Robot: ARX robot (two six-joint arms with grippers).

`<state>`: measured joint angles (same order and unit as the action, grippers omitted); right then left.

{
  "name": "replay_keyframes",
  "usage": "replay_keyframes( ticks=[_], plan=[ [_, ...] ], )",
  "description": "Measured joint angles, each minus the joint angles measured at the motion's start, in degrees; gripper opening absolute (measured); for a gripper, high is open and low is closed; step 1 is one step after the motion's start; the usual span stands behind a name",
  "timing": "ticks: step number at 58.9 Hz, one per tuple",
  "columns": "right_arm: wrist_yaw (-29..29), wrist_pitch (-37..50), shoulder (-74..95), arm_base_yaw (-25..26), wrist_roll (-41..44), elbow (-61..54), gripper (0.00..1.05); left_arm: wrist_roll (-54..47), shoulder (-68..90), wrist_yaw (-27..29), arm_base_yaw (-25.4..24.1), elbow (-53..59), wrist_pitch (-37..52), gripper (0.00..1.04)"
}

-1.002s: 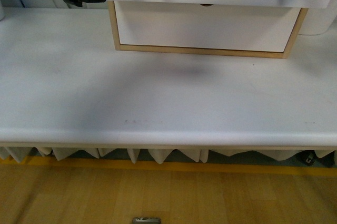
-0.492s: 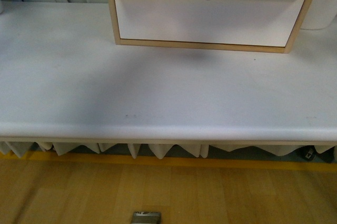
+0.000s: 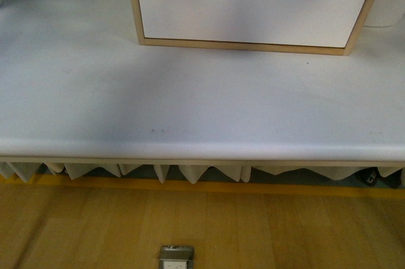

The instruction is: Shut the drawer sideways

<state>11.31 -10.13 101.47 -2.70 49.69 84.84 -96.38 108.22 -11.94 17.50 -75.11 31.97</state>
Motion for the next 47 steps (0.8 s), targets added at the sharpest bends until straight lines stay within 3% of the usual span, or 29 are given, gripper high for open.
replay_keyframes(
  ticks=[25,47],
  plan=[
    [0.28,2.86,1.38,0.48,-2.60,1.09,0.95,1.44,1.60,-0.15,0.57,-1.60,0.81,0.98],
    [1.73,8.02,-10.80,0.48,-5.20,-12.46,0.95,11.19,-9.60,3.82,-1.20,14.34,10.58,0.98]
  ],
)
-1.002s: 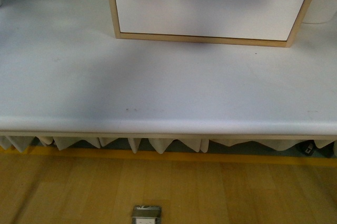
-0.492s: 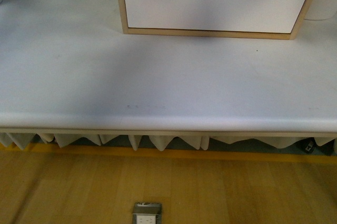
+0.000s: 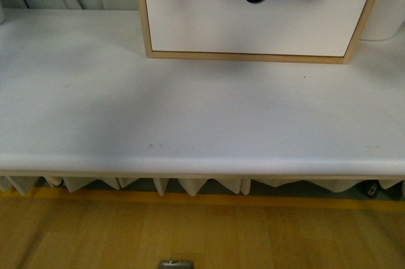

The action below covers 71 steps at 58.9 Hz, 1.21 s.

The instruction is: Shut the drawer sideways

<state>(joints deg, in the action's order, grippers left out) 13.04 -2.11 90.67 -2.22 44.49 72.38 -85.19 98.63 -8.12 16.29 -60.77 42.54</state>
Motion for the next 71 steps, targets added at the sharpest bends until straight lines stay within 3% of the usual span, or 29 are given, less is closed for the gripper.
replay_keyframes(
  ticks=[16,29,36,43,52,58,62,68,71],
  plan=[
    [-2.93,8.59,-16.22,-0.72,-7.43,-16.48,0.95,16.50,-17.07,7.67,-4.52,18.80,4.98,0.98],
    [-11.96,16.37,-35.95,-2.23,-19.21,-36.00,0.95,35.41,-41.13,16.63,-8.33,38.12,-3.82,0.98],
    [-15.98,15.43,-45.55,-4.28,-24.52,-44.06,0.95,41.97,-52.81,22.64,-8.41,44.41,-11.63,0.98],
    [-21.11,14.08,-54.10,-6.29,-30.86,-50.60,0.95,45.05,-58.21,23.43,-8.41,46.29,-14.45,0.98],
    [-21.59,13.97,-56.26,-6.78,-34.27,-51.36,0.95,47.50,-58.42,22.49,-8.50,46.31,-14.75,0.98],
    [-21.44,15.98,-56.72,-6.58,-37.86,-52.54,0.87,61.90,-60.74,14.62,-10.40,47.43,-18.03,0.80],
    [-20.17,17.20,-59.25,-5.35,-41.57,-55.91,0.69,74.95,-63.10,9.40,-13.29,49.46,-18.32,0.64],
    [-19.08,17.66,-61.68,-3.91,-43.04,-59.28,0.49,81.59,-65.99,8.52,-16.06,51.95,-18.78,0.43],
    [-15.28,17.66,-62.75,-1.53,-43.39,-60.61,0.40,82.62,-66.93,8.35,-16.09,52.65,-19.08,0.35]
  ],
)
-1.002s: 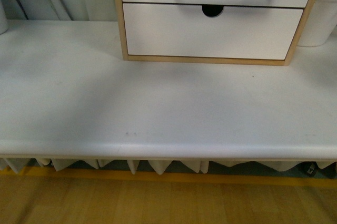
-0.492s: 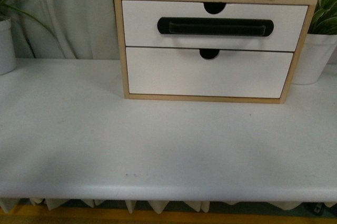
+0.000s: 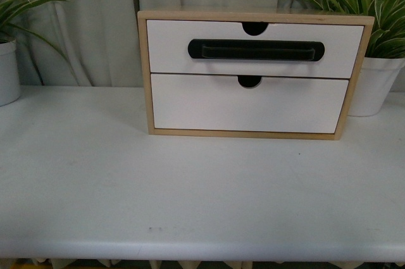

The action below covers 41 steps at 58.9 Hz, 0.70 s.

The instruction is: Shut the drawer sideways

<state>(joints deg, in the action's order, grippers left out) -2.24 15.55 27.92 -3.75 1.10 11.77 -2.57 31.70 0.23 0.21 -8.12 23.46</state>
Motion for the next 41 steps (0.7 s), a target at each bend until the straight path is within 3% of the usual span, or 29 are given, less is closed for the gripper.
replay_keyframes(
  ticks=[11,14,41],
  plan=[
    [1.92,0.00,-3.69,3.54,-0.35,-3.30,0.10,1.70,-4.13,-0.11,-0.07,2.64,-1.62,0.04],
    [2.01,-0.02,-4.63,3.56,-0.35,-4.09,0.01,2.03,-5.27,-0.20,-0.09,3.13,-2.16,0.04],
    [2.14,-3.15,-12.33,3.63,-0.48,-8.48,0.01,2.45,-14.08,-0.22,-0.09,6.29,-7.69,0.04]
  ],
)
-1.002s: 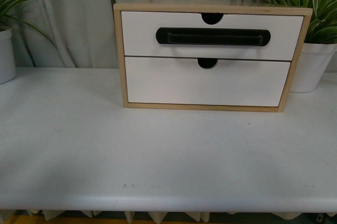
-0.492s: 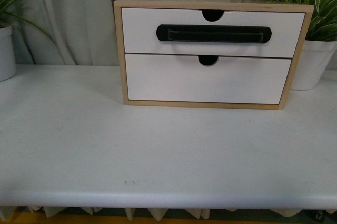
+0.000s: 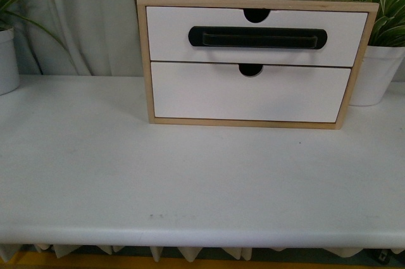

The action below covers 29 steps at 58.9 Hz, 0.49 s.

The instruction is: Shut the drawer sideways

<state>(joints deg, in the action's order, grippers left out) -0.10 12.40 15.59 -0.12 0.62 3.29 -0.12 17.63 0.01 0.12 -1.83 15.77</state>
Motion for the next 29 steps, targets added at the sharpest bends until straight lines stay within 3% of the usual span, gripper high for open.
replay_keyframes(
  ticks=[20,24,29],
  plan=[
    [0.04,-2.40,-5.66,0.00,-0.02,-2.93,0.01,0.07,-6.21,-0.02,0.00,1.31,-4.13,0.04],
    [0.22,-10.25,-11.63,0.00,-0.02,-2.91,0.01,0.07,-7.30,0.00,0.00,1.31,-5.18,0.04],
    [0.22,-12.02,-15.10,0.00,-0.02,-2.91,0.01,0.09,-11.69,0.00,0.00,1.29,-11.06,0.04]
  ],
)
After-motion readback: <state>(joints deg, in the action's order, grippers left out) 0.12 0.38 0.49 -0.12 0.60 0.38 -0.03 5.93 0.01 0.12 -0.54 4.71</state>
